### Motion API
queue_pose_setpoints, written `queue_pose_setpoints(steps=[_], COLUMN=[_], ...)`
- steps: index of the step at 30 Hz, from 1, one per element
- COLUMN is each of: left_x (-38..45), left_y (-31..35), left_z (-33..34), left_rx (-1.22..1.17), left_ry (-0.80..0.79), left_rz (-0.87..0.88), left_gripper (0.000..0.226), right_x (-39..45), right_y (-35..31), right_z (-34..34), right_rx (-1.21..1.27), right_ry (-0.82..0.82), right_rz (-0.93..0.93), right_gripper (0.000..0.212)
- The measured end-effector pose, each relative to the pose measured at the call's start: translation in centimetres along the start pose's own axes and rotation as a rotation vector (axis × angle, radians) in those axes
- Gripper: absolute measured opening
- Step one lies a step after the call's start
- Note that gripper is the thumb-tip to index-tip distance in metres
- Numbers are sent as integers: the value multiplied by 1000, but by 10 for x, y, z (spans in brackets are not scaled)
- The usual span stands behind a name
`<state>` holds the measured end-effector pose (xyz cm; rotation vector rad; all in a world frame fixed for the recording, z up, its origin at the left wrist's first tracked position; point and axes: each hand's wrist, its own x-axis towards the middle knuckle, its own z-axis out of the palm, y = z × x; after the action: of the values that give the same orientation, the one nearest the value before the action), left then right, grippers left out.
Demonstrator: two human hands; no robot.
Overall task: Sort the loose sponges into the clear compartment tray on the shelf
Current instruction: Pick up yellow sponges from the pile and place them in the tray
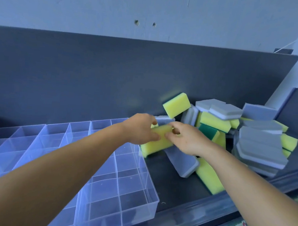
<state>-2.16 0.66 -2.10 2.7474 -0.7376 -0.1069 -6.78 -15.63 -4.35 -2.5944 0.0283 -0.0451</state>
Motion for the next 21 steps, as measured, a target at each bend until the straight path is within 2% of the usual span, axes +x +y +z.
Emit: queue_pose_setpoints(steps=[2,5,9,13,15,18,21], left_x=[1,1,-5,-5,-4,-4,-3], left_y=[-7,-21,-37,-52,-60,-68,-73], left_z=[-8,-20,-26,-26,-25,-22,-20], left_rx=[-36,-121,-262,-272,-273,-276,-269], left_ry=[135,280,300,309,303,303,309], left_rz=[-8,-53,-99,-96,-109,-128,-138], left_gripper=[34,25,39,56,59,61,65], right_x=[7,19,36,52,57,66,70], right_y=[-3,-6,-15,-23,-26,-23,-20], right_z=[1,5,15,28,35,45,49], right_rx=[39,27,-19,28,45,-54,-119], right_ry=[65,56,32,3,-43,-86,-28], right_rz=[-7,-4,-46,-131,-201,-259,-302], right_gripper=[27,42,55,61,67,81,78])
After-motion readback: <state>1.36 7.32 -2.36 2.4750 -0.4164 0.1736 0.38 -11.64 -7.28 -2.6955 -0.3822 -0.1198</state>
